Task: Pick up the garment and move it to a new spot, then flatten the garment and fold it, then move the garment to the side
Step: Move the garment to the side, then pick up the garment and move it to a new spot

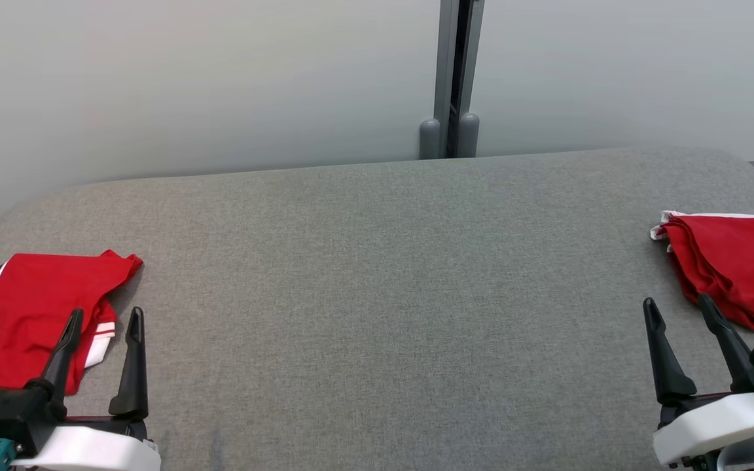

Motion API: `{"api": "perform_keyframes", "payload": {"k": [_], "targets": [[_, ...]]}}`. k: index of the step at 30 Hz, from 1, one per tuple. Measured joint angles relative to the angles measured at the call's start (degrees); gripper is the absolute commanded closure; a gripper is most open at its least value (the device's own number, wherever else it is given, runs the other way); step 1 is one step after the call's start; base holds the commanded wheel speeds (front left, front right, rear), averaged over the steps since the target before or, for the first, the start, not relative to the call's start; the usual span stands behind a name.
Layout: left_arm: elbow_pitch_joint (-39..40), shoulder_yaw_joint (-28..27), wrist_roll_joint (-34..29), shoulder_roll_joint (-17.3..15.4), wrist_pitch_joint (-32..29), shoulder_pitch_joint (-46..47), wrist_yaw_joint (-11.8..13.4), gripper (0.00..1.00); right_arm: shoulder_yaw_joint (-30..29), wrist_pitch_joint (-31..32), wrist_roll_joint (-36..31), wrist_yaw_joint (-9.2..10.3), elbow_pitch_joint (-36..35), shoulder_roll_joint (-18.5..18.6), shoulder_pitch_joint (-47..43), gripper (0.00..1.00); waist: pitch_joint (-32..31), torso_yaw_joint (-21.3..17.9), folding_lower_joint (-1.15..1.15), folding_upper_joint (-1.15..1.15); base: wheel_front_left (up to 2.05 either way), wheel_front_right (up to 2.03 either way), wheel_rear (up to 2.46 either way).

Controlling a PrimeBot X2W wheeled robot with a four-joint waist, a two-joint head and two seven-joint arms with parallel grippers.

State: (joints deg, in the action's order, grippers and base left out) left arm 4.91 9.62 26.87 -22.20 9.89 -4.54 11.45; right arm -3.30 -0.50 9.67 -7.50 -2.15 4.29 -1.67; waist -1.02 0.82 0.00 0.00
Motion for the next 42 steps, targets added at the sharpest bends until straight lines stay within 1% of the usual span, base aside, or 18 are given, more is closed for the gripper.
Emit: {"api": "perform_keyframes", "payload": {"k": [15, 33, 38, 42], "targets": [[0.8, 0.3, 0.5, -0.3, -1.3, -0.3, 0.7, 0.0, -0.8, 0.5, 0.0, 0.0, -0.8, -0.7, -0.3, 0.0, 0.2, -0.4, 0.0, 0.0, 0.0, 0.0, 0.0], [1.0, 0.6, 1.4, -0.7, -1.6, -0.2, 0.8, 0.0, -0.9, 0.5, 0.4, 0.0, -0.9, -1.1, -0.7, 0.0, 0.1, 0.0, 0.0, 0.0, 0.0, 0.0, 0.0], [0.9, 0.7, 1.5, -0.7, -1.6, -0.1, 0.8, 0.0, -1.4, 0.4, 0.5, 0.0, -0.9, -1.2, -0.9, 0.0, 0.1, 0.5, 0.0, 0.0, 0.0, 0.0, 0.0], [0.7, 0.6, 2.0, -0.7, -1.2, 0.9, 0.3, 0.0, -1.0, 0.4, 0.5, 0.0, -1.0, -1.2, -1.0, 0.0, 0.2, 1.9, 0.0, 0.0, 0.0, 0.0, 0.0]]}}
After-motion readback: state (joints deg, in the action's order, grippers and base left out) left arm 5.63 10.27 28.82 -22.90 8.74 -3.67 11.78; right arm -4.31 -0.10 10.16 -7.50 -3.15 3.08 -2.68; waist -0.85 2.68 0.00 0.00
